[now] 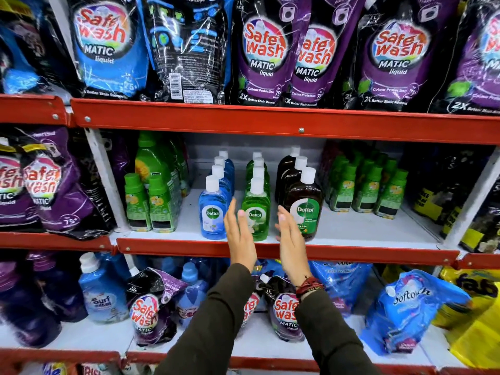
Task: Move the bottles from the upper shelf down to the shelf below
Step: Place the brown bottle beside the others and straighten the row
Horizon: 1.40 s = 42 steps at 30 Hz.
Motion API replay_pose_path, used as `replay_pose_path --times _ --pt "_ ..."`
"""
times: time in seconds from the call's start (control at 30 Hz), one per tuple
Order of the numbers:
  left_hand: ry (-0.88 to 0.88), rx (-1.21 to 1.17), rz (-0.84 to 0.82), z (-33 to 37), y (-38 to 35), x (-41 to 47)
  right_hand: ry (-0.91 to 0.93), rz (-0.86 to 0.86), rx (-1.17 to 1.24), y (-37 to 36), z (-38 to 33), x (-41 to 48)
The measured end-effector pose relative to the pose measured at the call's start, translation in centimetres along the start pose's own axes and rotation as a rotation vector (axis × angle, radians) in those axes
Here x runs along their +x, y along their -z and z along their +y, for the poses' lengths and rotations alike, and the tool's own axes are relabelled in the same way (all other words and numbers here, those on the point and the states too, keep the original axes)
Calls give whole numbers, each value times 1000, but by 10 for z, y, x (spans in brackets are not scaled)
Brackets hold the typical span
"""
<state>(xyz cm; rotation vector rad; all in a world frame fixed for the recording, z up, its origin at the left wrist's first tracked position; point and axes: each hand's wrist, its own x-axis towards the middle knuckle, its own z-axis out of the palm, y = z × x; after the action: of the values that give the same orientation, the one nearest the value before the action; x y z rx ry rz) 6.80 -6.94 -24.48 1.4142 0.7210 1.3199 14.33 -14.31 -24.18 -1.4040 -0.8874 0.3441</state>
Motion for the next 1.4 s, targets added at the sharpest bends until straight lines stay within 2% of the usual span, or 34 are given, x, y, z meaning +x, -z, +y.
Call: replay_pose_path --times 0.1,0.2,0.63,0.73,0.87,0.97,1.03,1.1,1.23,1.4 --pt "128 13 -144 -4 7 8 -76 -66 -16 -11 -5 0" --pt "171 66 -196 -3 11 13 -105 -97 -49 -15 -5 2" --pt "116 116 -299 1 16 12 -80 -86 -56 -18 -2 2" --pt "43 106 -245 -2 22 7 -67 -23 -51 -24 4 -1" --pt "-158 164 -8 -1 42 0 20 143 -4 -35 2 -9" --pt "-210 168 155 0 62 5 11 9 62 -51 -3 -13" --pt "-145 134 205 0 74 17 -47 -147 81 -69 -6 -12" --pt "-41 102 145 0 82 29 -112 -242 88 -84 -12 -10" --pt "69 107 -57 0 93 43 -178 -283 60 -102 -22 -5" --pt "90 133 -91 1 96 44 -199 -253 52 -103 -22 0"
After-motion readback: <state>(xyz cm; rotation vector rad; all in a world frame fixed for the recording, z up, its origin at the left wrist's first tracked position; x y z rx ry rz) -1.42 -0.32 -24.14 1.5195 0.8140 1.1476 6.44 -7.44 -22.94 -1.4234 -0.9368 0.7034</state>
